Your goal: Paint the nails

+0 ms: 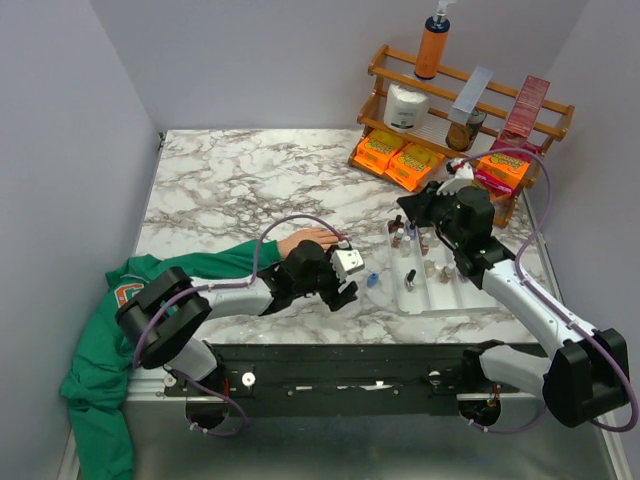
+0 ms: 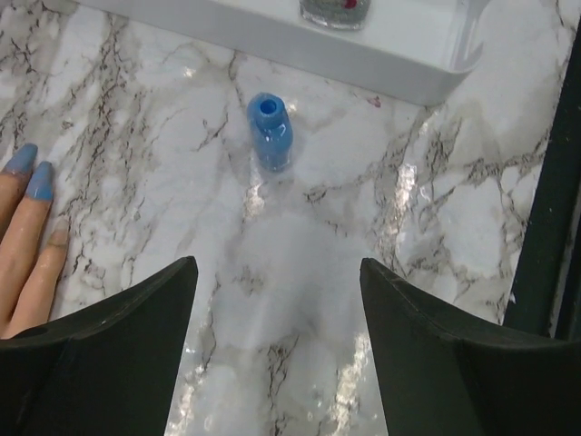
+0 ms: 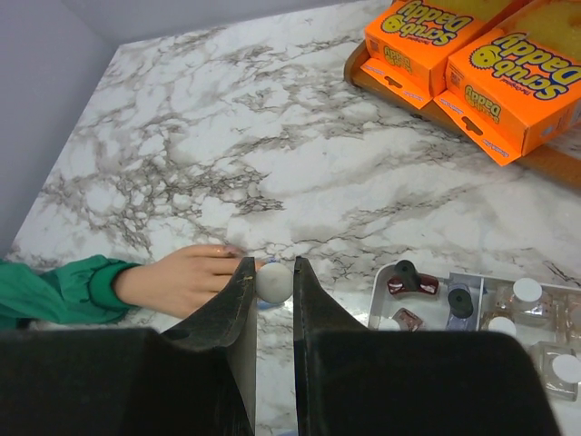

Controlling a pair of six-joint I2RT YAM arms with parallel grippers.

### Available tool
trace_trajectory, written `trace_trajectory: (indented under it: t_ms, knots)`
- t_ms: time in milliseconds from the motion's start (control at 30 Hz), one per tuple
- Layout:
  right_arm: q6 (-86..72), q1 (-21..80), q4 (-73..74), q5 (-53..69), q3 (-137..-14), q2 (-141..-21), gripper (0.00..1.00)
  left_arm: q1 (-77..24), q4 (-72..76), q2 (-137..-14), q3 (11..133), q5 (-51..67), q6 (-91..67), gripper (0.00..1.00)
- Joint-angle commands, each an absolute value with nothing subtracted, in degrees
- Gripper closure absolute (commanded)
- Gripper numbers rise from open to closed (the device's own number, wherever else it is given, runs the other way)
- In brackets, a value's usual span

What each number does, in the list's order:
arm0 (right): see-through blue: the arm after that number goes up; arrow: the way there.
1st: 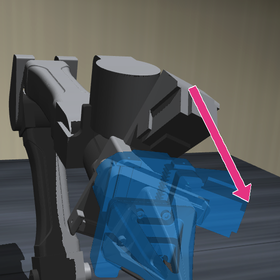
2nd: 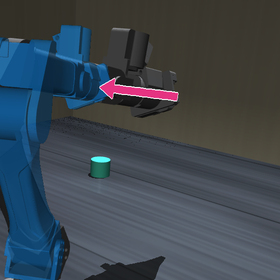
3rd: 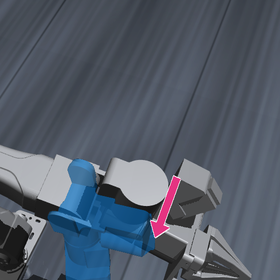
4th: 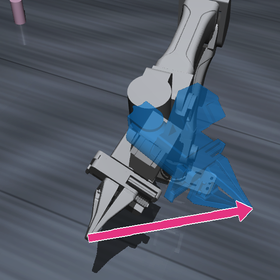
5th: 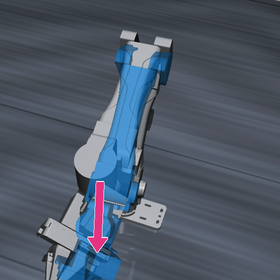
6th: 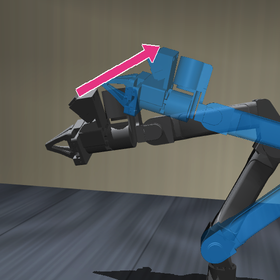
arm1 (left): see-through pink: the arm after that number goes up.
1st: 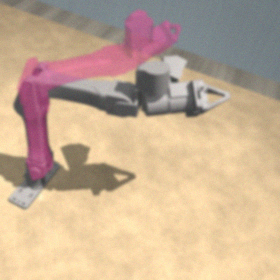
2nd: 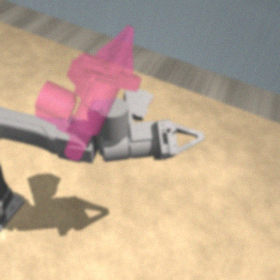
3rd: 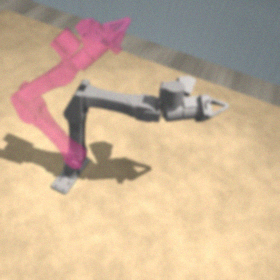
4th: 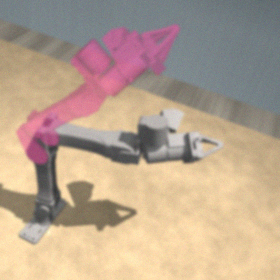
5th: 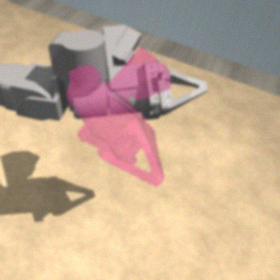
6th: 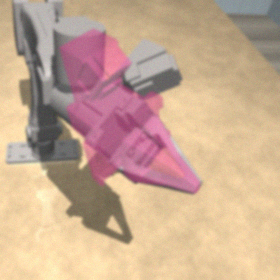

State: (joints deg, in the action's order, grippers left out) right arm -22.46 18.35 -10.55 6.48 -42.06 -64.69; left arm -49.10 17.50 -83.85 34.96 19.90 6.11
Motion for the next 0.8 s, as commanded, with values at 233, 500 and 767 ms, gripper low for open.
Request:
trace_trajectory:
  t_ms: [233,500,767]
  knots:
    - [-21.36,18.02,-7.21,3.52,-40.25,-59.16,0.99,-54.75,62.2,-98.61,26.99,7.66,-7.12,0.23]
    - [-20.13,17.84,-5.89,2.37,-41.22,-57.48,0.99,-59.58,66.53,-105.9,30.23,-2.09,-7.03,0.22]
    - [-19.6,17.93,-5.1,1.58,-41.57,-56.16,0.99,-59.77,68.03,-109.59,31.64,-5.89,-7.3,0.34]
